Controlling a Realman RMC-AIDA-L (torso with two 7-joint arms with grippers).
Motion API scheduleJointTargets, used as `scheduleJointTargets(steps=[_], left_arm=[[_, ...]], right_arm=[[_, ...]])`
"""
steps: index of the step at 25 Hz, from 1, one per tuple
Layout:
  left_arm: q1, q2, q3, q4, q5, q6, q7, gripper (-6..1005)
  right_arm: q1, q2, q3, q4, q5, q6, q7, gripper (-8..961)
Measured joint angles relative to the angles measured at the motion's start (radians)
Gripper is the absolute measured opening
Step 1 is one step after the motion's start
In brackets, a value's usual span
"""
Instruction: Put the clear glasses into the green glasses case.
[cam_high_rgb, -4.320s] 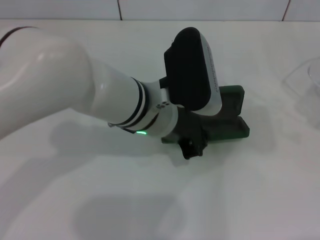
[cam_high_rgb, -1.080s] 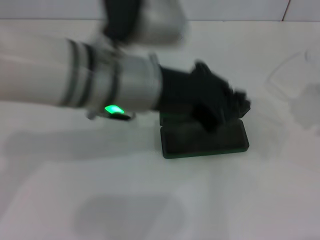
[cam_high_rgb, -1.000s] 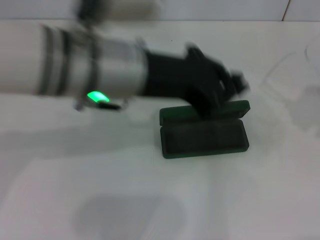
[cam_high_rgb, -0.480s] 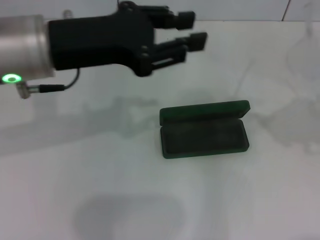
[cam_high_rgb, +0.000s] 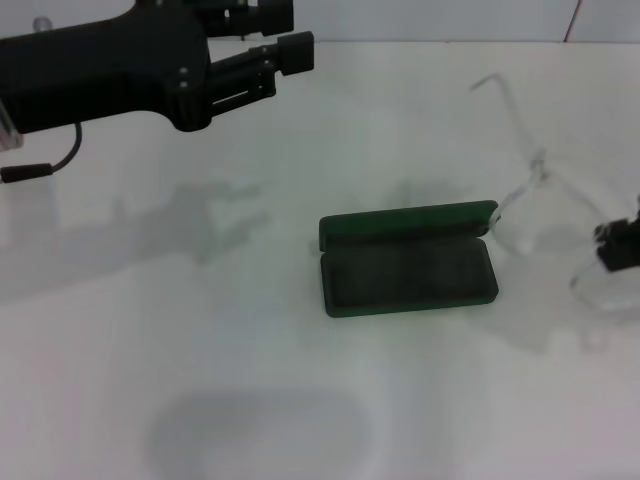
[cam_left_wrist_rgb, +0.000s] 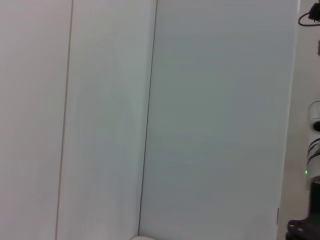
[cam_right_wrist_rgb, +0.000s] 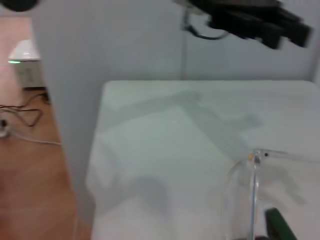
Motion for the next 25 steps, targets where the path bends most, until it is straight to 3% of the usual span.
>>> scheduleJointTargets(steps=[7, 15, 25], left_arm=[[0.007, -0.006, -0.002, -0.004, -0.004, 0.028, 0.016, 396], [0.008, -0.007, -0.001, -0.017, -0.053, 0.085, 0.027, 290], [-0.004, -0.007, -0.004, -0.079, -0.112, 0.104, 0.029, 241]], right_arm=[[0.035, 0.002, -0.035, 0.063, 0.065, -0.006, -0.072, 62], [0.047, 0.004, -0.075, 0.172, 0.131, -0.009, -0.276, 62], [0.062, 0.009, -0.095, 0.320, 0.185, 0.031, -0.408, 62]])
